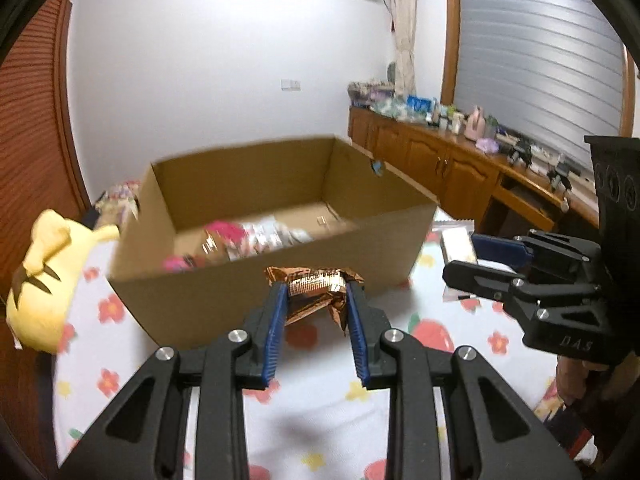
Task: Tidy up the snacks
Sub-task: 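Lift the copper bar with the left tool while the right tool grasps the white bar, then open both tools over the box to drop the two bars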
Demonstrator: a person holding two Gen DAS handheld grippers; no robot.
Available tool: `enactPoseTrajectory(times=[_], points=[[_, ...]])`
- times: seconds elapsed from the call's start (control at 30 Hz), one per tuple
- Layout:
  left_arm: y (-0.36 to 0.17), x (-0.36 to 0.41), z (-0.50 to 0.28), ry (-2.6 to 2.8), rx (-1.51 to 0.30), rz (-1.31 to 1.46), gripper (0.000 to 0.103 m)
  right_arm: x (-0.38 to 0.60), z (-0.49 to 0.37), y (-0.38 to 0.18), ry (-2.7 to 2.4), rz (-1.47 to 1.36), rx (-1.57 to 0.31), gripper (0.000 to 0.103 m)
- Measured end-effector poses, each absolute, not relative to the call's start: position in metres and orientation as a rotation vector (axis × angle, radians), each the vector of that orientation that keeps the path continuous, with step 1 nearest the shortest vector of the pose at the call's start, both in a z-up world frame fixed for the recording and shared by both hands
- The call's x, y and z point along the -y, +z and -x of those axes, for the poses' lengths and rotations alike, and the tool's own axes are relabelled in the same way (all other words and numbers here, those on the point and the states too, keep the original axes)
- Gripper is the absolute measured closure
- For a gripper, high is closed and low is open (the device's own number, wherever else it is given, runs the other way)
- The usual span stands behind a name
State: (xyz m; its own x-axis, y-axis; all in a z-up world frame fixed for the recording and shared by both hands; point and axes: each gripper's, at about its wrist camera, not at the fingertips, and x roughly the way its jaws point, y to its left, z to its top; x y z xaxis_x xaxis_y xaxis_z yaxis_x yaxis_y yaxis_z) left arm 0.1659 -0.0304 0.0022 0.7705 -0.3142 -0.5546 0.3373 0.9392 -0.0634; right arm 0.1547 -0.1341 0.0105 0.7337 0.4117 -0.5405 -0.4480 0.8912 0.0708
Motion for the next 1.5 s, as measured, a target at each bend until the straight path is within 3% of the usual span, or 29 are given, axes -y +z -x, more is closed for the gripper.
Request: enactPoseTrajectory(times=[0.23,0.53,0.83,1.5], points=[[0.031,0.017,-0.201,-0.303,-0.547,-0.047,0.075,0.117,-0.193,0.039,0.497,0.09,-0.524,0.063],[0.022,0.008,-0.252,-0.235,-0.565,-0.056,0.073,0.1,-0.248,0.03,0.524,0.089,-0.557,0.062],[0.001,0.01,-0.277,-0.208,-0.595,-0.058,0.062,0.108,-0.266,0.01,0.478,0.081,-0.596,0.049],[0.017,0.01,-0.177,-0.196,-0.499,-0.07,0.059,0.122,-0.184,0.035,0.42,0.046,-0.508,0.039]])
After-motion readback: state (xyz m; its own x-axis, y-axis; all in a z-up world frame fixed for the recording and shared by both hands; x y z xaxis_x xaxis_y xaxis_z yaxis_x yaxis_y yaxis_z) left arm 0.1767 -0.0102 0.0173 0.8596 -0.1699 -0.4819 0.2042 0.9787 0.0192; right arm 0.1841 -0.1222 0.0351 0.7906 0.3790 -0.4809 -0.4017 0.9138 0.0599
